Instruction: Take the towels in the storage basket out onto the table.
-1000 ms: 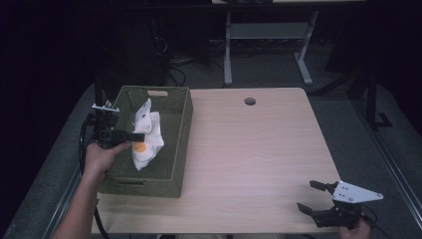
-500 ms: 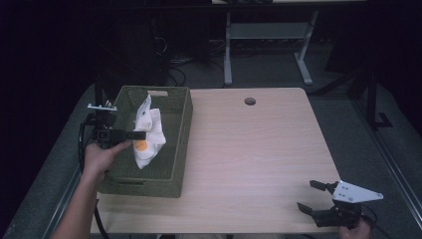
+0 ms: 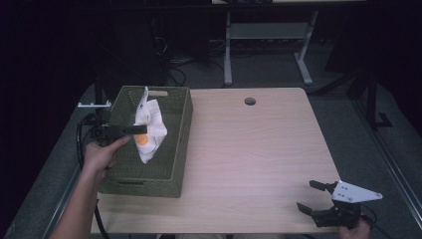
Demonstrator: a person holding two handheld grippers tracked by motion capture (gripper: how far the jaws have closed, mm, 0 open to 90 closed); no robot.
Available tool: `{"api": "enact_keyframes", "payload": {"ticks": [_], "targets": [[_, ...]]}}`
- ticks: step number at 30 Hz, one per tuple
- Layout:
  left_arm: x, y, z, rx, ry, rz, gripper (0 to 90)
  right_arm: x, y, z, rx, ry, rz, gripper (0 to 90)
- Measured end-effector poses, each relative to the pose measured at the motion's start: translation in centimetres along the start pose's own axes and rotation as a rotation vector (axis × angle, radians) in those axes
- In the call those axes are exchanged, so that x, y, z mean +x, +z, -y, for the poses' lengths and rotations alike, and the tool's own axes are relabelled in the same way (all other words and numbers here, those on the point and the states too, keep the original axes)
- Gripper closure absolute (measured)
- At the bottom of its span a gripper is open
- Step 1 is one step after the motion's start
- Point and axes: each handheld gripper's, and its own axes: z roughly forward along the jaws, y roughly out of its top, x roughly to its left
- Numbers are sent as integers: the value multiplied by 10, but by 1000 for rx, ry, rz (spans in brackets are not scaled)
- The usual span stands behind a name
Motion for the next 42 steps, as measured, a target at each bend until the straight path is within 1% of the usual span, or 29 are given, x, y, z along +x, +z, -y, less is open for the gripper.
{"api": "enact_keyframes", "payload": {"ticks": [7, 8, 11, 16, 17, 21, 22, 25, 27, 29, 32, 35, 38, 39, 40, 42], "targets": [[-2, 0, -1, -23, -15, 38, 730, 0, 0, 0, 0, -3, -2, 138], [-2, 0, -2, -23, -11, 46, 730, 0, 0, 0, 1, -1, -2, 138], [-4, 2, -4, -21, -16, 52, 730, 0, 0, 0, 0, -3, -3, 138], [-13, 6, -11, -26, -2, 76, 730, 0, 0, 0, -1, 2, -7, 138], [-15, 8, -12, -29, -1, 88, 730, 0, 0, 0, -1, 2, -7, 138], [-20, 11, -16, -18, 9, 94, 730, 0, -1, 0, -5, 3, -8, 138], [-21, 12, -17, -20, 10, 100, 730, -1, 0, 0, -8, -6, -6, 138], [-26, 16, -19, -15, 17, 115, 730, -1, 0, 0, -11, -6, -5, 138], [-29, 18, -20, -7, 21, 114, 729, -1, 0, 0, -7, -1, -7, 138], [-31, 21, -20, -7, 18, 123, 730, -1, 0, -1, -6, -1, -9, 138], [-35, 27, -22, 11, 29, 122, 729, -1, 0, -1, -11, -8, -10, 138], [-40, 32, -23, 16, 35, 133, 729, -1, 0, -1, -12, -6, -11, 138], [-45, 36, -25, 23, 54, 134, 729, -1, 0, -1, -13, -4, -10, 138], [-45, 36, -25, 23, 54, 134, 729, -1, 0, -1, -14, -4, -10, 138], [-48, 39, -26, 32, 55, 134, 729, -2, 0, -1, -17, -7, -10, 138], [-50, 42, -27, 36, 59, 137, 729, -2, 0, -1, -16, -5, -10, 138]]}}
